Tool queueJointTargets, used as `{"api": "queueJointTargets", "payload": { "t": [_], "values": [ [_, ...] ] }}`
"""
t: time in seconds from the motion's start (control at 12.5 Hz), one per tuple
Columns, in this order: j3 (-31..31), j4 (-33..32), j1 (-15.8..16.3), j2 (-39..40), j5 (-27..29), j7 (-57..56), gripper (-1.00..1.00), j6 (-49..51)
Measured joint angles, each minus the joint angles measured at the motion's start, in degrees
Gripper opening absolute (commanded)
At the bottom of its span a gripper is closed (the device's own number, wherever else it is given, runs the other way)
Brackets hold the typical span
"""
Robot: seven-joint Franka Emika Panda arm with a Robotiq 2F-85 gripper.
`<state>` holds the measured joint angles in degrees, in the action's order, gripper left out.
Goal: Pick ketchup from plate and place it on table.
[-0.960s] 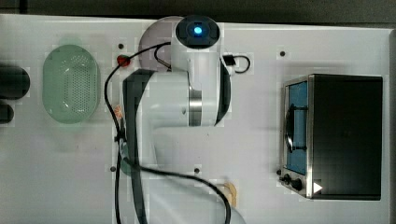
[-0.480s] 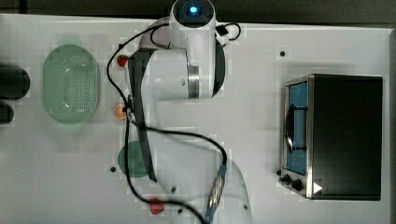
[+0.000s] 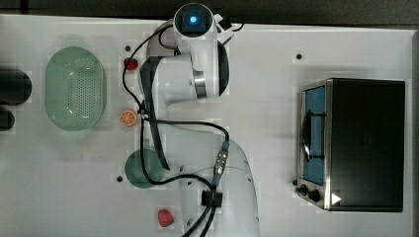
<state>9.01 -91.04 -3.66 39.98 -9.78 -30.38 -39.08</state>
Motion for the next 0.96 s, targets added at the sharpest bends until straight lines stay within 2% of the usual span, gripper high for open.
{"api": "queueJointTargets", "payload": {
  "t": [0.24, 0.8, 0.88, 0.96],
  "values": [
    [0.3, 1.4, 0.5, 5.3, 0.1, -0.2, 1.0, -4.9],
    [0.6, 5.0, 1.6, 12.1, -0.7, -0.6, 1.0, -6.9],
    [0.5, 5.0, 1.6, 12.0, -0.8, -0.7, 0.92, -7.0],
    [0.4, 5.1, 1.6, 12.0, -0.9, -0.9, 0.68, -6.9]
  ]
}}
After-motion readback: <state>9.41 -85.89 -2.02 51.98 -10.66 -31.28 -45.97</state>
